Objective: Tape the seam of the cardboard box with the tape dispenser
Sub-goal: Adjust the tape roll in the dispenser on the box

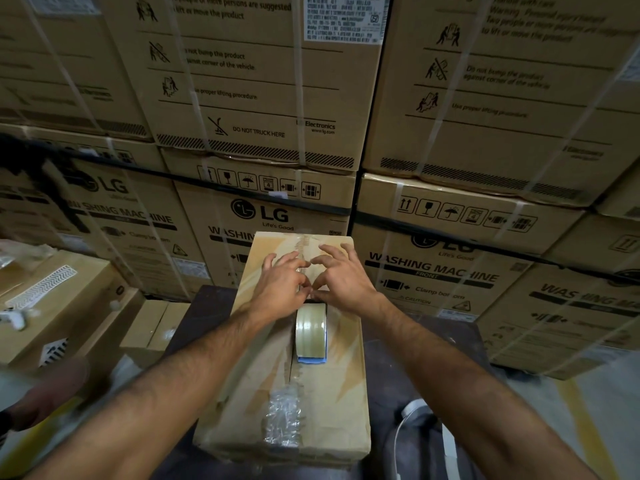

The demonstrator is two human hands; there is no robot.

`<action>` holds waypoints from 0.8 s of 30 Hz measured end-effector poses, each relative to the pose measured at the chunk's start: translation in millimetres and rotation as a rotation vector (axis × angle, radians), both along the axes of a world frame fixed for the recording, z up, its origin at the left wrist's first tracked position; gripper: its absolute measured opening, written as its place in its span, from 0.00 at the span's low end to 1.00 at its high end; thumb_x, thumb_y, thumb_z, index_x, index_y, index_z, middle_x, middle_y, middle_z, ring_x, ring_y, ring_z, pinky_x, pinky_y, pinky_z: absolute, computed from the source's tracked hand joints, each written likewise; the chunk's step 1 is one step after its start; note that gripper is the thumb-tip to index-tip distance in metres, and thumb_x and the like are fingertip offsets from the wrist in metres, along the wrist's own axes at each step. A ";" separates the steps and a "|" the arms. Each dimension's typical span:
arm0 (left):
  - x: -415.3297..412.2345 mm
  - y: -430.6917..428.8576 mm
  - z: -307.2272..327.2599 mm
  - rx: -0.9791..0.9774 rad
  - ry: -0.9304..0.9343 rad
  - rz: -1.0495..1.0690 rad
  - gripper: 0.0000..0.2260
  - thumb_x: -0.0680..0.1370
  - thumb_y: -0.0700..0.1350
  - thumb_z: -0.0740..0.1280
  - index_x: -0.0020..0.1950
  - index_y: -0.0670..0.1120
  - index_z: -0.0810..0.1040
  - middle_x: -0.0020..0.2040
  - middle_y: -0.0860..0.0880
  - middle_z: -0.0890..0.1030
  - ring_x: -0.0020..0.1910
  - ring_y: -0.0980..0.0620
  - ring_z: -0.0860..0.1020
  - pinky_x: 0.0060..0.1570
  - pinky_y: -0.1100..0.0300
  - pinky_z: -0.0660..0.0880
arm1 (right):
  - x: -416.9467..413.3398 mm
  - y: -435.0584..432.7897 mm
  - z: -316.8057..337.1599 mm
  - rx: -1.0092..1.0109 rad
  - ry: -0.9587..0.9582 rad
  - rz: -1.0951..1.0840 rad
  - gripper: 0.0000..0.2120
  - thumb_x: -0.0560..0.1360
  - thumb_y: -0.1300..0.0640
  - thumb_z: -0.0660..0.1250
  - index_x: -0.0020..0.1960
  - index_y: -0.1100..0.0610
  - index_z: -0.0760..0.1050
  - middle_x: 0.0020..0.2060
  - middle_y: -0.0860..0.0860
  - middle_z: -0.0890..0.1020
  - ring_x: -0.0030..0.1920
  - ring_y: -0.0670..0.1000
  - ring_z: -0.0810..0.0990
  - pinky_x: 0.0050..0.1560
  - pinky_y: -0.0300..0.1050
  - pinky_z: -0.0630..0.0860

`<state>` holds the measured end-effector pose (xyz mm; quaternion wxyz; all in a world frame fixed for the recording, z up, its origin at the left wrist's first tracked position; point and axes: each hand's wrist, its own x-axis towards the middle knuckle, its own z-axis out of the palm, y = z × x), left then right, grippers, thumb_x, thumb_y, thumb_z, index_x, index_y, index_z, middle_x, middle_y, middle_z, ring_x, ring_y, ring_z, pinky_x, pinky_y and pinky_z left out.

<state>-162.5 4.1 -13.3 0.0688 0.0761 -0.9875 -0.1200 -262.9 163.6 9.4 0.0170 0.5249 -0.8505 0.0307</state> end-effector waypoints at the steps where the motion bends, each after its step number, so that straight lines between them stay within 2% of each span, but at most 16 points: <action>1: 0.9 1.1 1.3 -0.009 0.000 -0.010 0.09 0.79 0.55 0.71 0.51 0.54 0.88 0.74 0.56 0.75 0.81 0.53 0.60 0.79 0.42 0.48 | -1.4 0.4 0.8 0.003 -0.039 0.015 0.13 0.79 0.39 0.71 0.55 0.44 0.88 0.77 0.49 0.75 0.84 0.54 0.58 0.82 0.63 0.51; 5: 3.9 0.6 4.7 -0.020 0.036 -0.045 0.08 0.80 0.55 0.71 0.50 0.54 0.88 0.77 0.54 0.72 0.82 0.52 0.56 0.79 0.40 0.47 | -7.3 4.2 8.2 0.030 -0.137 0.032 0.15 0.79 0.38 0.69 0.58 0.44 0.87 0.77 0.49 0.74 0.84 0.53 0.57 0.81 0.61 0.53; 9: 5.9 0.6 5.7 -0.088 0.059 -0.085 0.08 0.80 0.56 0.70 0.49 0.55 0.88 0.80 0.53 0.68 0.84 0.52 0.52 0.80 0.38 0.46 | -3.5 4.5 7.3 0.013 0.010 0.068 0.14 0.80 0.38 0.68 0.55 0.45 0.88 0.75 0.51 0.76 0.83 0.56 0.60 0.82 0.65 0.52; 12: 8.3 -3.0 7.9 -0.114 0.096 -0.107 0.08 0.80 0.56 0.70 0.48 0.55 0.88 0.81 0.52 0.66 0.84 0.51 0.51 0.80 0.37 0.47 | -1.6 8.4 -2.2 -0.062 0.130 0.119 0.12 0.79 0.41 0.71 0.49 0.46 0.90 0.72 0.52 0.79 0.82 0.58 0.65 0.81 0.67 0.54; 15: 11.3 -4.8 7.5 -0.148 0.124 -0.151 0.06 0.78 0.54 0.72 0.46 0.56 0.87 0.81 0.52 0.66 0.84 0.50 0.54 0.80 0.36 0.47 | -3.1 15.7 -12.8 -0.163 0.179 0.131 0.10 0.78 0.41 0.73 0.47 0.44 0.89 0.71 0.52 0.80 0.80 0.59 0.67 0.81 0.68 0.56; 19: 15.9 -4.1 3.9 -0.189 0.125 -0.139 0.02 0.77 0.52 0.74 0.45 0.56 0.87 0.80 0.53 0.69 0.82 0.50 0.59 0.79 0.34 0.48 | -10.0 30.1 -20.6 -0.178 0.229 0.135 0.05 0.78 0.46 0.74 0.46 0.44 0.88 0.71 0.53 0.80 0.79 0.59 0.69 0.80 0.66 0.59; 21: 21.5 -13.3 1.2 -0.152 0.103 -0.053 0.03 0.77 0.53 0.74 0.48 0.58 0.87 0.79 0.53 0.70 0.81 0.50 0.61 0.79 0.33 0.49 | -23.3 48.9 -25.0 -0.180 0.230 0.060 0.05 0.77 0.47 0.75 0.44 0.46 0.88 0.69 0.54 0.81 0.77 0.59 0.72 0.79 0.65 0.60; 24: 25.4 -26.8 -3.9 -0.085 0.137 -0.014 0.04 0.76 0.54 0.75 0.49 0.57 0.88 0.73 0.53 0.77 0.77 0.48 0.68 0.78 0.34 0.55 | -33.4 67.3 -25.7 -0.231 0.190 -0.067 0.06 0.77 0.48 0.75 0.44 0.47 0.89 0.66 0.53 0.83 0.74 0.59 0.74 0.76 0.62 0.64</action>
